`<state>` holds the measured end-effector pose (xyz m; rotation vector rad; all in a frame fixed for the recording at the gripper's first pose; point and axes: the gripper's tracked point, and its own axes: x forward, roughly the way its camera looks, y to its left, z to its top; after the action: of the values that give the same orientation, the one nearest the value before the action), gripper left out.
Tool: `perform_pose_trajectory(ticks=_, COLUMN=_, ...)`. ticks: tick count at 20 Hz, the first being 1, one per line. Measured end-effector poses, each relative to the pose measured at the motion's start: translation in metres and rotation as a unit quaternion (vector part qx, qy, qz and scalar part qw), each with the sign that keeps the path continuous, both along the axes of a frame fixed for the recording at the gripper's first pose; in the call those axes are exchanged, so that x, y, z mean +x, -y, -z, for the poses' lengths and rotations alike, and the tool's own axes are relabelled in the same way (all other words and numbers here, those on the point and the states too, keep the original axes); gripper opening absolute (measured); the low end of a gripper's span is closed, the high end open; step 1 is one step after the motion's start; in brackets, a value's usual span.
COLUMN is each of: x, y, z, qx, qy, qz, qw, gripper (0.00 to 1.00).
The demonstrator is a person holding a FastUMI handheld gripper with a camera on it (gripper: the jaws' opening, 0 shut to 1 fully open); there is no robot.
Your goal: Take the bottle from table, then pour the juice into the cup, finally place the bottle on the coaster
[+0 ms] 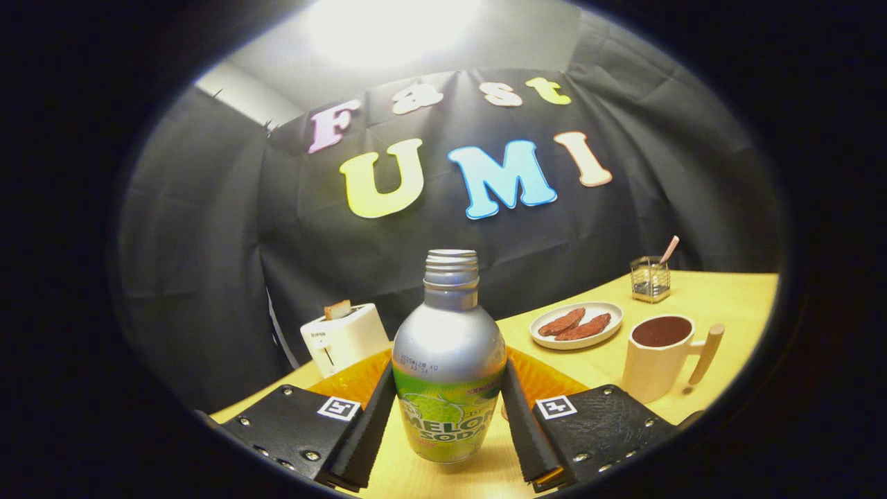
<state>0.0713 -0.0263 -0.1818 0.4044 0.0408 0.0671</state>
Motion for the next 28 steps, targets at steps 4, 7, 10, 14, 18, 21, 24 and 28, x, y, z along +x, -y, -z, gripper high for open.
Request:
perform_pose_trajectory(ticks=4, x=0.011, y=0.021, z=0.0, qx=0.089, qy=-0.006, qz=0.008, qw=0.996, gripper=0.77)
perform_pose_trajectory(ticks=7, x=0.016, y=0.038, z=-0.001, qx=0.153, qy=-0.001, qz=0.018, qw=0.988, gripper=0.77)
perform_pose_trajectory(ticks=10, x=0.02, y=0.049, z=0.0, qx=0.211, qy=0.006, qz=0.023, qw=0.977, gripper=0.77)
perform_pose_trajectory(ticks=14, x=0.025, y=0.053, z=-0.001, qx=0.294, qy=0.014, qz=0.022, qw=0.956, gripper=0.77)
perform_pose_trajectory(ticks=18, x=0.03, y=0.056, z=0.002, qx=0.35, qy=0.019, qz=0.022, qw=0.936, gripper=0.77)
perform_pose_trajectory(ticks=21, x=0.033, y=0.062, z=0.001, qx=0.402, qy=0.028, qz=0.025, qw=0.915, gripper=0.77)
perform_pose_trajectory(ticks=24, x=0.036, y=0.066, z=0.003, qx=0.445, qy=0.04, qz=0.029, qw=0.894, gripper=0.77)
perform_pose_trajectory(ticks=28, x=0.036, y=0.071, z=0.008, qx=0.485, qy=0.052, qz=0.035, qw=0.872, gripper=0.77)
